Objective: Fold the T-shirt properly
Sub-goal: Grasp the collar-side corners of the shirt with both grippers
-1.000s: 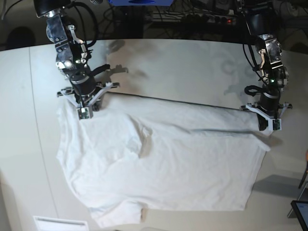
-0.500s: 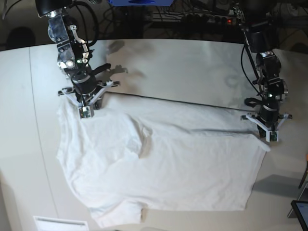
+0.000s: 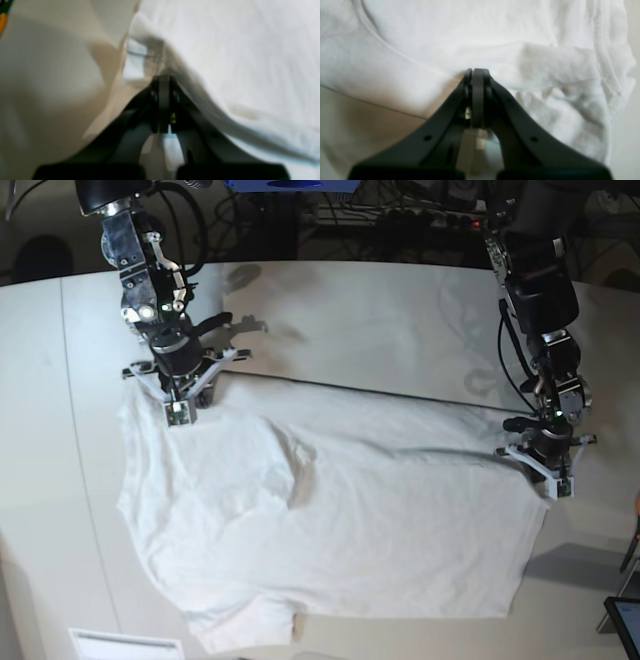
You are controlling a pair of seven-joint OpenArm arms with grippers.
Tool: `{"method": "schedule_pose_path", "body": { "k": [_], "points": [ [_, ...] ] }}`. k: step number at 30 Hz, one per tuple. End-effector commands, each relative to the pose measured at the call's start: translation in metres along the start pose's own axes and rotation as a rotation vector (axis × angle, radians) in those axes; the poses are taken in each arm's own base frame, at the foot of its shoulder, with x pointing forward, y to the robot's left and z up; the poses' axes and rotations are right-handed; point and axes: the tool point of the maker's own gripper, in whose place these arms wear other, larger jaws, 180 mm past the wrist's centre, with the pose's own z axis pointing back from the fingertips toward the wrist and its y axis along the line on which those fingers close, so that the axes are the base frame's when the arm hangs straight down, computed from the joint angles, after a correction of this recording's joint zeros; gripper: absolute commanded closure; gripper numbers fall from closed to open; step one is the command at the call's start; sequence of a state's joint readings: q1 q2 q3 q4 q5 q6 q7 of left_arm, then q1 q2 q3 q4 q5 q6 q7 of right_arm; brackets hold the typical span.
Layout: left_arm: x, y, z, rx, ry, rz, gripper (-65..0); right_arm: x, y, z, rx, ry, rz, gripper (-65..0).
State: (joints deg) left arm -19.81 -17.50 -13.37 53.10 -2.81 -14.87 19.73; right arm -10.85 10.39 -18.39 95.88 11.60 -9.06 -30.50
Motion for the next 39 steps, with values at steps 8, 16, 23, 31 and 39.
{"method": "schedule_pose_path", "body": {
  "k": [8,16,23,31,39],
  "points": [
    [0.043,-0.002,-0.015,-0.003,-0.073,0.048,0.0,0.009,0.0,0.002,0.0,-0.036,0.002,-0.3],
    [0.012,0.016,-0.001,0.026,-0.036,0.008,0.0,0.003,-0.002,0.004,-0.005,-0.028,-0.003,-0.3],
    [0.014,0.016,0.041,0.032,-0.12,-0.108,0.0,0.012,-0.001,0.006,-0.005,-0.095,-0.002,-0.3],
    [0.002,0.014,0.047,0.026,-0.105,-0.121,0.0,0.025,-0.038,0.005,-0.094,-0.123,-0.042,-0.3],
    [-0.051,0.015,0.035,0.019,0.033,-0.088,0.0,-0.001,-0.059,-0.007,-0.141,-0.048,-0.048,-0.3]
  ]
}}
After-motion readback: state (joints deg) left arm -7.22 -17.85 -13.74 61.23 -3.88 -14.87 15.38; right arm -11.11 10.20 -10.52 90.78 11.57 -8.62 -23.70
